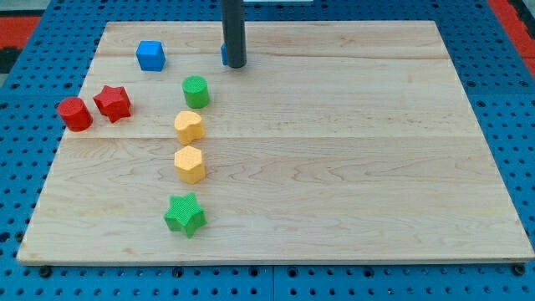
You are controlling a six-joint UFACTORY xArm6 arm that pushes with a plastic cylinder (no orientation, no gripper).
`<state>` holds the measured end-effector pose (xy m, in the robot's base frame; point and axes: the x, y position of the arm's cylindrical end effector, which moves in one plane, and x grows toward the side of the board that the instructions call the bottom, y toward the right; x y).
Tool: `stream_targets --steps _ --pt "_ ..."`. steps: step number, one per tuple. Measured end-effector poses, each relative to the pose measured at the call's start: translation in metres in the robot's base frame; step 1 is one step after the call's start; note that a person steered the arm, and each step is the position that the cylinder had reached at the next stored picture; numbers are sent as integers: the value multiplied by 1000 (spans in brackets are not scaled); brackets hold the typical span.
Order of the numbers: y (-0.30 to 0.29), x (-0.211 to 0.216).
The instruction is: Push the triangle right to the cube
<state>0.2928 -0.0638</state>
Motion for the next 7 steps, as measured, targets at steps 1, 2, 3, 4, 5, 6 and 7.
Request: stream_targets --steps 1,2,3,4,5,6,7 --pt "-39 1" --pt "-83 -13" --pt "-38 -35" --pt "26 -28" --pt "93 -27" --pt "157 -17" --pt "130 -13"
